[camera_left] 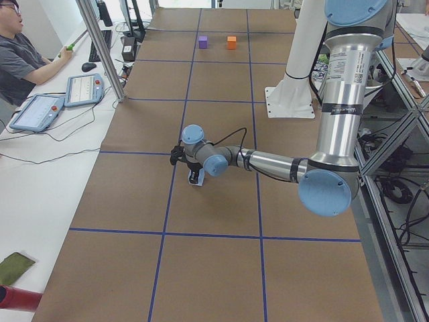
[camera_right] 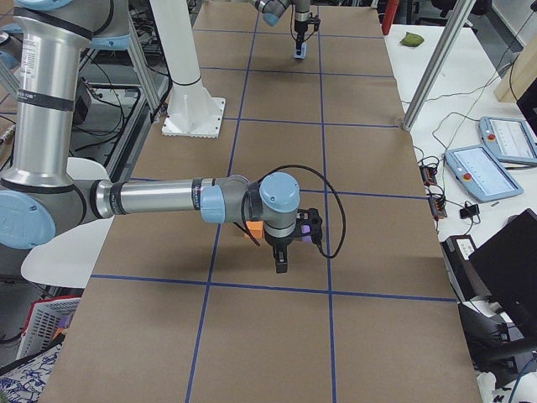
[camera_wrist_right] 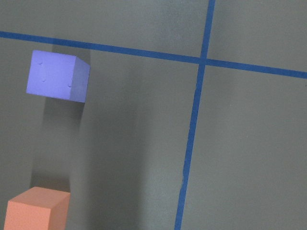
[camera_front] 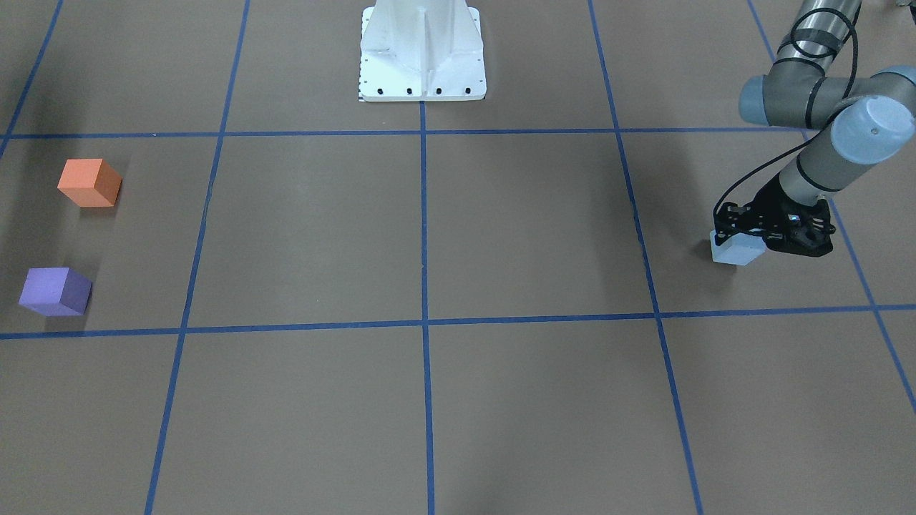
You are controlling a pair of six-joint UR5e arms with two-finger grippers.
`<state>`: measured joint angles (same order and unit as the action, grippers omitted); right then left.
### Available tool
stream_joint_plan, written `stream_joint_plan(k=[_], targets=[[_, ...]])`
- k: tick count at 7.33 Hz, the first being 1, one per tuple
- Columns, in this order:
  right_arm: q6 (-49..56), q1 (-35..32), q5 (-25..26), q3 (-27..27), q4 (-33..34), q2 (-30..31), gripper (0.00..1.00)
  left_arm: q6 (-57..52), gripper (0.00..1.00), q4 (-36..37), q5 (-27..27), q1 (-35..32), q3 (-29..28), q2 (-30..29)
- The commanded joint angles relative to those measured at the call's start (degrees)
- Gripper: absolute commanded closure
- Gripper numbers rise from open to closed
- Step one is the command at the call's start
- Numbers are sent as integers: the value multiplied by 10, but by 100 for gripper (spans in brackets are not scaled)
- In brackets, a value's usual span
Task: Place blue block between orange and purple blocks
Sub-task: 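Carry the light blue cube with the left gripper toward the table center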
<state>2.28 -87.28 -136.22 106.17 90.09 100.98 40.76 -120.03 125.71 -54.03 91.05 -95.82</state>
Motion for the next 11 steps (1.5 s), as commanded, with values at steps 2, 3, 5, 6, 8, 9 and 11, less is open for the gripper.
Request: stream_joint_plan(k=[2, 3, 5, 6, 8, 9, 11], targets=[[0, 0, 0, 0, 0, 0, 0, 200, 55, 1, 2, 68, 0, -115], [-1, 0, 0, 0, 0, 0, 0, 253, 55, 2, 2, 96, 0, -146], [0, 0, 0, 0, 0, 0, 0, 324, 55, 113, -76, 170, 0, -252], [0, 0, 0, 0, 0, 0, 0, 325, 55, 220, -123, 203, -2, -322], [0, 0, -1, 0, 0, 0, 0, 371, 55, 260, -165, 251, -25, -389], [0, 0, 0, -1, 0, 0, 0, 386, 55, 262, -180, 268, -59, -424], [0, 0, -1, -1, 0, 0, 0, 400, 48, 260, -215, 289, -120, -473]])
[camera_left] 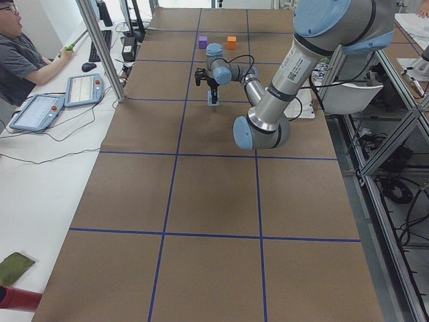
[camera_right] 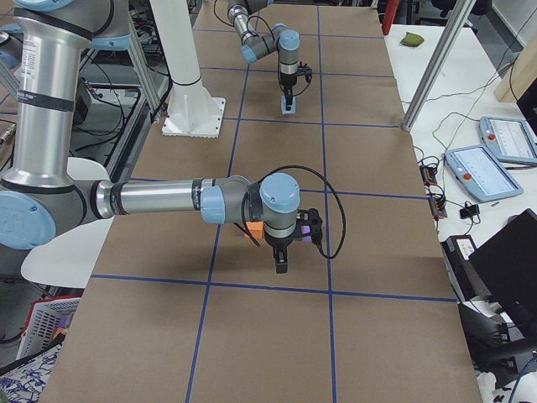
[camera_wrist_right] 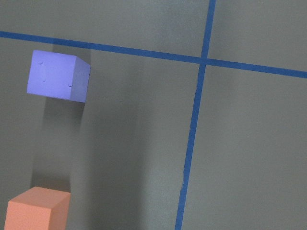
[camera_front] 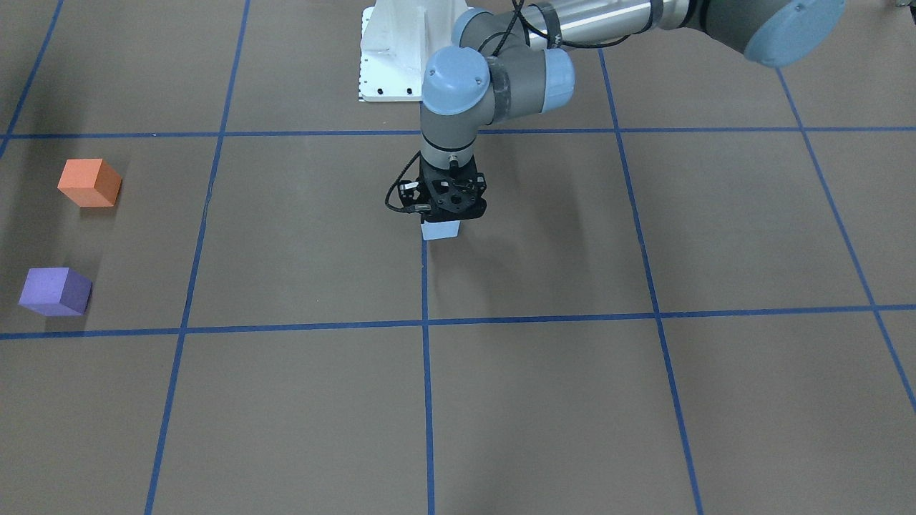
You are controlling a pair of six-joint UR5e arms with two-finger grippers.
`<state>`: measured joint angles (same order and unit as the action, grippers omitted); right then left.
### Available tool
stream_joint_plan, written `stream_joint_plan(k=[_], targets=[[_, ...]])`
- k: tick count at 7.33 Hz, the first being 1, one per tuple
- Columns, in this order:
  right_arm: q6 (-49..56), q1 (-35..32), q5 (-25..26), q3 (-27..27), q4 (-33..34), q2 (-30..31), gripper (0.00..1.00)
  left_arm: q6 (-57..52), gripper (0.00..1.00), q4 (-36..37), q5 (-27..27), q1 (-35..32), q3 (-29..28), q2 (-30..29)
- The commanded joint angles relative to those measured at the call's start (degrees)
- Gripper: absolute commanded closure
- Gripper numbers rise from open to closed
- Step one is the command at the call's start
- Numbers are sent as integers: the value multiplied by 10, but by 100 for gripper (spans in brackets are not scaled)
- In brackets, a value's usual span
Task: Place blue block between orange and purple blocks
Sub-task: 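Carry the light blue cube with the left gripper toward the table center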
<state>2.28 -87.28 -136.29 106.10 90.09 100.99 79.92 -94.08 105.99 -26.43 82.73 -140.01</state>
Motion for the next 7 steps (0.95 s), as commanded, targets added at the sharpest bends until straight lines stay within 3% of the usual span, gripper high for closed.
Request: stream_joint_plan(k=[1, 2, 3, 4, 6, 7], targets=[[-1, 0, 0, 0, 0, 0, 0, 2, 36, 0, -25, 13, -39, -29], [0, 0, 0, 0, 0, 0, 0, -7, 26, 0, -34, 12, -40, -27], [0, 0, 0, 0, 0, 0, 0, -22, 7, 2, -35, 11, -40, -25], [0, 0, 0, 0, 0, 0, 0, -27, 1, 2, -35, 9, -39, -21], [-2, 0, -9, 1, 0, -1, 0, -35, 0, 7, -27, -9, -17, -21], [0, 0, -33, 4, -2, -3, 0, -60, 0, 75, -10, -28, 24, -18]])
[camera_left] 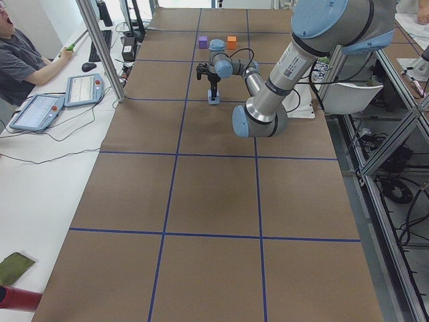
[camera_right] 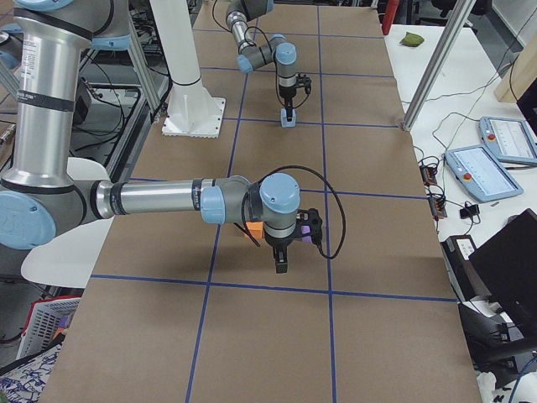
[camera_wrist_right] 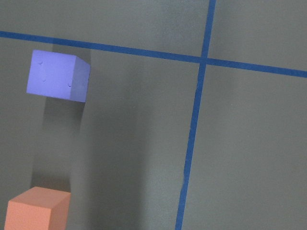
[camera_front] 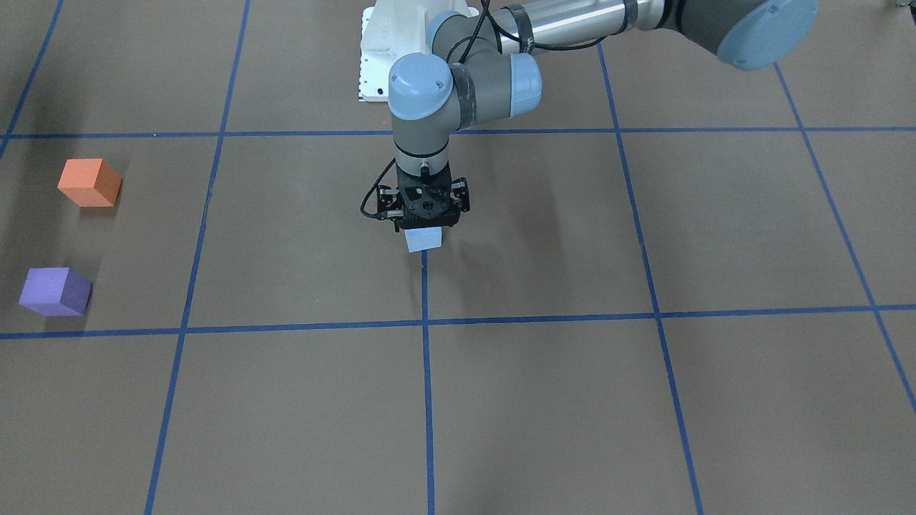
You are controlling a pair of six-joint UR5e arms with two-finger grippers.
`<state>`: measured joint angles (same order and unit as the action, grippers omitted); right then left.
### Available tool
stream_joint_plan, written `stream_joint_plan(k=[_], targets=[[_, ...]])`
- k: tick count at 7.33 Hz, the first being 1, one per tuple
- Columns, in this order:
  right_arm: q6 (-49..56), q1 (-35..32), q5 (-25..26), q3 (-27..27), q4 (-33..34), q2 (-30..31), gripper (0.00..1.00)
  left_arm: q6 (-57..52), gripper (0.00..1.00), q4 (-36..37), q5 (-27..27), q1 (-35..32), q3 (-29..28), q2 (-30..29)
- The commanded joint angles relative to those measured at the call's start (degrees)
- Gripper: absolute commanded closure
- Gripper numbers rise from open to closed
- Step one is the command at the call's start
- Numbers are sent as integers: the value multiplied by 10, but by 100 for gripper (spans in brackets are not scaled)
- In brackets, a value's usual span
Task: Place blue block between orange and purple blocks
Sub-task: 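Release the light blue cube at the center and withdraw the left arm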
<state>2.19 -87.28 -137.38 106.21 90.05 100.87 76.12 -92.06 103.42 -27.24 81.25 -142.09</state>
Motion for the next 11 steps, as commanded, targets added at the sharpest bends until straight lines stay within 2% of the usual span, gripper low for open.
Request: stream_joint_plan(k=[1, 2, 3, 4, 5, 7, 10, 11], targets=[[-1, 0, -36, 4, -27, -3, 0, -63, 0, 178, 31, -44, 111, 9], [-1, 0, -63, 7, -40, -3, 0, -85, 0, 258, 30, -74, 206, 37], [-2, 1, -109, 7, -52, -3, 0, -93, 0, 264, 35, -96, 296, 102], [-3, 10, -118, 6, -80, -8, 0, -141, 0, 263, 37, -115, 353, 156], [-60, 31, -116, 8, -98, -43, 0, -216, 0, 265, 52, -142, 369, 188], [-263, 119, -94, 20, -215, -61, 0, -387, 0, 265, 124, -226, 372, 249], [-454, 285, 47, 63, -218, -141, 0, -695, 0, 261, 183, -386, 381, 390], [-511, 327, 57, 63, -188, -187, 0, -807, 0, 260, 211, -459, 365, 433]])
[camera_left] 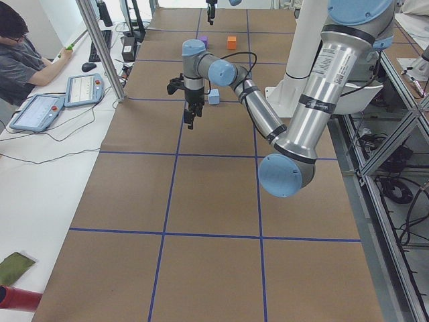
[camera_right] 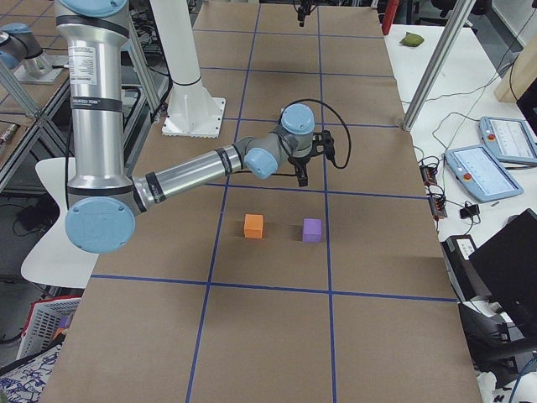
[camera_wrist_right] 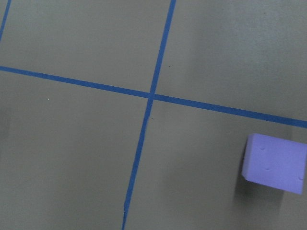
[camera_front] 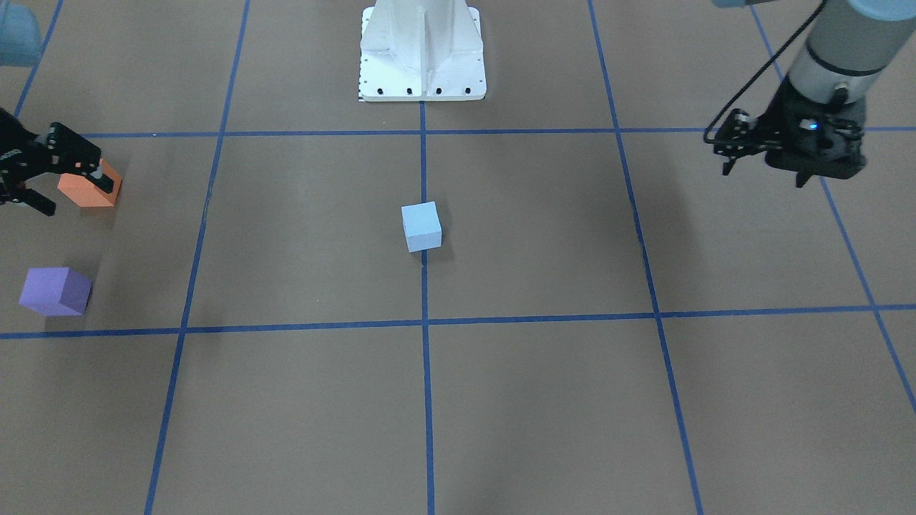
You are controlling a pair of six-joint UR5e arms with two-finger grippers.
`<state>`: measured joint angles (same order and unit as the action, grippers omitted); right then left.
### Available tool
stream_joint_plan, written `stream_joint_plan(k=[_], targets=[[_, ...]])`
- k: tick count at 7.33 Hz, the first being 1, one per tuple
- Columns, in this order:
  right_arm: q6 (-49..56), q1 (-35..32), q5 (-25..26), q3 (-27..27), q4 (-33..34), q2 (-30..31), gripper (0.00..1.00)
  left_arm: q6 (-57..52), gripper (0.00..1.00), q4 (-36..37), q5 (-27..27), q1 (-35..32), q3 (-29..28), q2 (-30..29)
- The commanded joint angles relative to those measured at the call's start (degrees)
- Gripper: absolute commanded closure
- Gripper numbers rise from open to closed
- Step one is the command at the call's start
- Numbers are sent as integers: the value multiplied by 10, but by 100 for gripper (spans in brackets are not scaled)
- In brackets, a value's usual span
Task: Place blue block between orange and purple blocks
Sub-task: 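Reach the right gripper to the light blue cube and grasp it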
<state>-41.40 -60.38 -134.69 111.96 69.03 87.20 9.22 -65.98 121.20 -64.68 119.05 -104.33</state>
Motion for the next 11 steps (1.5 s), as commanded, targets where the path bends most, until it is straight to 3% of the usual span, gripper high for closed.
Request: stream_joint_plan(k=[1, 2, 3, 4, 5, 6, 9, 11], targets=[[-95, 86, 49, 5, 103, -119, 0, -221, 0, -1, 44, -143, -41, 95], [-111, 131, 110, 6, 204, -194, 0, -254, 0, -6, 41, -189, -92, 118], [-136, 185, 173, 5, 263, -248, 0, -263, 0, -30, 54, -260, -164, 123], [-167, 223, 210, -1, 279, -282, 0, -264, 0, -101, 115, -278, -208, 134], [-181, 244, 222, -13, 281, -304, 0, -264, 0, -181, 142, -303, -236, 174], [-205, 269, 252, -56, 281, -346, 0, -258, 0, -244, 161, -304, -233, 209], [-228, 314, 314, -174, 277, -443, 0, -256, 0, -248, 166, -304, -231, 209], [-225, 335, 339, -208, 271, -452, 0, -257, 0, -251, 166, -304, -230, 209]])
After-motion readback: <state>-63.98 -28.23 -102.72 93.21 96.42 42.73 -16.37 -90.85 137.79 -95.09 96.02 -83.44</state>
